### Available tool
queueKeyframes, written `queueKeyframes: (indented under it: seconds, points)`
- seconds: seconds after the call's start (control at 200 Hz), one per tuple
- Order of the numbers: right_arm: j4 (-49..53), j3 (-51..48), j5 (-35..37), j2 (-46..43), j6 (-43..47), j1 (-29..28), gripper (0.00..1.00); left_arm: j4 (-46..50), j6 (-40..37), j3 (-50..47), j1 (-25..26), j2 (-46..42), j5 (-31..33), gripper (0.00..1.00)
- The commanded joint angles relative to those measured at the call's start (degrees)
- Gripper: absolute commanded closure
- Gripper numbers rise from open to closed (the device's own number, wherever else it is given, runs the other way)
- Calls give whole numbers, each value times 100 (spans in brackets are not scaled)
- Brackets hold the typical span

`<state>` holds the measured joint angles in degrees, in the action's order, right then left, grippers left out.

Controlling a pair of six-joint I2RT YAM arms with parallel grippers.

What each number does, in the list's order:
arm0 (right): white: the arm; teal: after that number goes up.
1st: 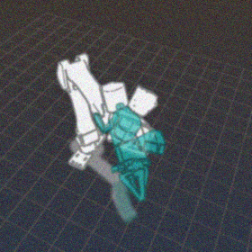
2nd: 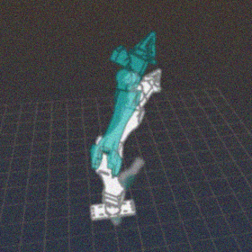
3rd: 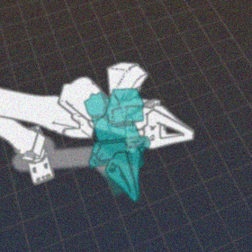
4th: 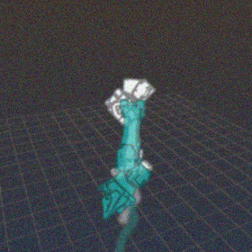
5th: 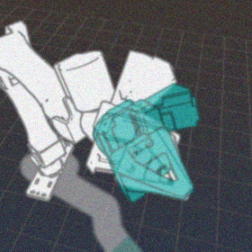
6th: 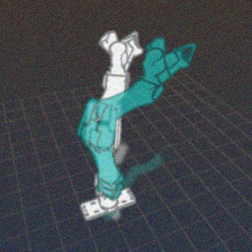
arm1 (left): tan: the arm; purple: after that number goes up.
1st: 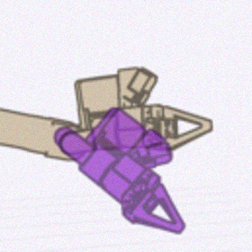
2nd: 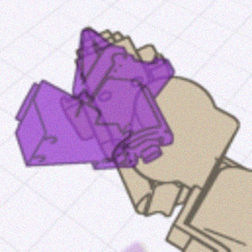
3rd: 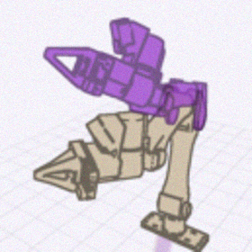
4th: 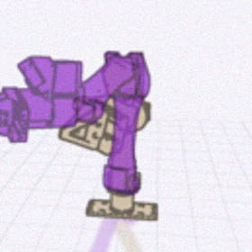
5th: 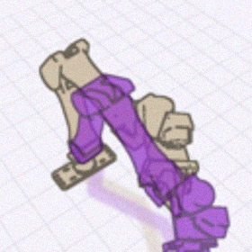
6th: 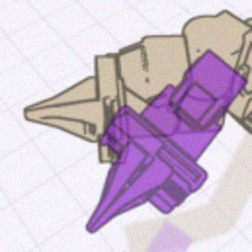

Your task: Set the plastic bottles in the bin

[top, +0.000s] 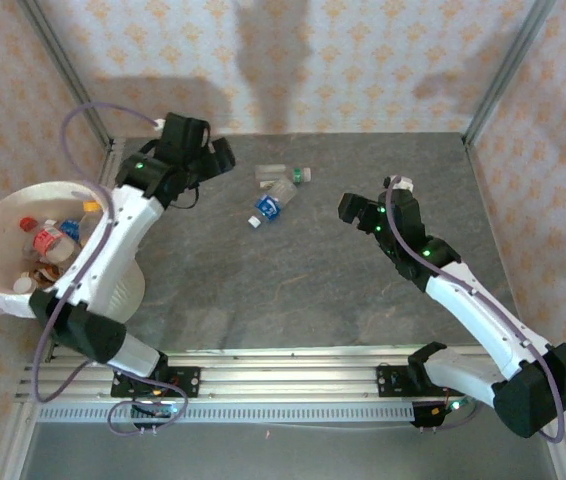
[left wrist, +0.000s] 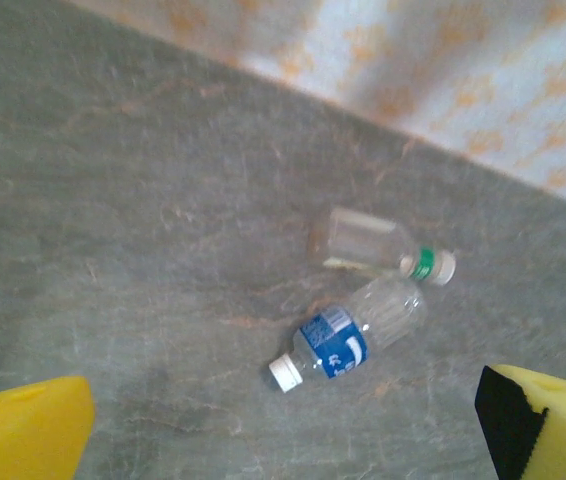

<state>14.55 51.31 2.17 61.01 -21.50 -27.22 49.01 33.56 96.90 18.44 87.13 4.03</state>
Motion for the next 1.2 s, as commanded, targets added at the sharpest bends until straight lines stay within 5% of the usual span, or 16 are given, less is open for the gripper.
queueKeyframes:
  seconds: [0.0,0.505,0.831,0.971,1.196]
  points:
    - [59,-110,152,-12,-272,-11,1,-240,-22,48,61,53,-378,0]
    - [326,37,265,71,-404,-3,1,-847,-1196,293,490,2388,-1530,0]
    - [627,-24,464,-279,-333,-7,1,-1068,-2769,1286,657,3875,-1514,5]
    - [794,17,536,-427,-320,-7,1,-829,-2932,1980,687,4619,-1084,12]
    - [984,-74,772,-744,-205,-2,1,-1279,-3117,1776,766,4733,-911,19]
